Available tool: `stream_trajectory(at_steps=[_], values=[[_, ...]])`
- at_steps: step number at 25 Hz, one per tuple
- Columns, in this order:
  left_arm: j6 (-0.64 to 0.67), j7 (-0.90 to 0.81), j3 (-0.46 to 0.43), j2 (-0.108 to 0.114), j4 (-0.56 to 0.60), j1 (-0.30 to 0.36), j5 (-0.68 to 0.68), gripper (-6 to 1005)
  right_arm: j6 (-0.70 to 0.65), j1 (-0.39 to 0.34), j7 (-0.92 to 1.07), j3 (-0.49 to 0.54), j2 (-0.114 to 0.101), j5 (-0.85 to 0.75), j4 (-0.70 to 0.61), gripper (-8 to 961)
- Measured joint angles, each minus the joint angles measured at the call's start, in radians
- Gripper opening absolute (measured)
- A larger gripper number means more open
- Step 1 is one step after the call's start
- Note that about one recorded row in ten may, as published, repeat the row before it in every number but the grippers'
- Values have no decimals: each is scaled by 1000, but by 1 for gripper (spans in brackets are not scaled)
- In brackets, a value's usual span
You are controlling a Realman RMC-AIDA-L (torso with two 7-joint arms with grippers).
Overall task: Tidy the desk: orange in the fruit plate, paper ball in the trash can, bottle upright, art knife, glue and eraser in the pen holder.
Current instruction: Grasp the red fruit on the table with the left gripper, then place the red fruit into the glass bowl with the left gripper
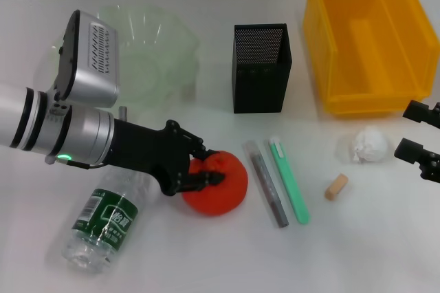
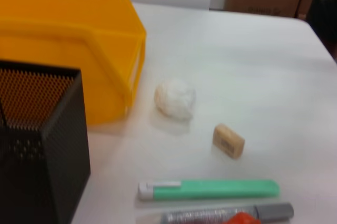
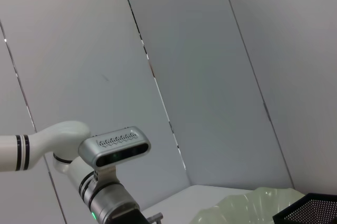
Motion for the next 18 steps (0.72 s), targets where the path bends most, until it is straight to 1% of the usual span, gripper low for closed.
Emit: stream_trajectory(at_steps=[5,7,8,9,10,12,13,14,17,18], values=[[13,32,0,2,-5,5,-69,239,1,0,0,0,1,0,0,782],[30,35,-9,5,-4,9,-106,227,0,0,0,0,1,0,0,781],[51,37,-55,9,-1,18,-173,222,-3,0,0,0,1,4,0,780],[51,37,-55,9,-1,18,-173,216,-3,0,0,0,1,4,0,779],[54,38,-95,10,-1,23,-210,210,-4,0,0,0,1,8,0,779],[54,42,-206,11,-5,36,-283,198,-5,2,0,1,1,14,0,777],[38,58,-322,11,-9,47,-320,192,-5,6,3,5,1,20,0,777],[38,58,-322,11,-9,47,-320,187,-5,6,3,5,1,20,0,776],[-20,75,-449,11,-35,58,-349,166,1,8,8,17,2,30,1,774],[-84,75,-492,11,-57,61,-360,157,3,8,8,30,4,37,7,773]])
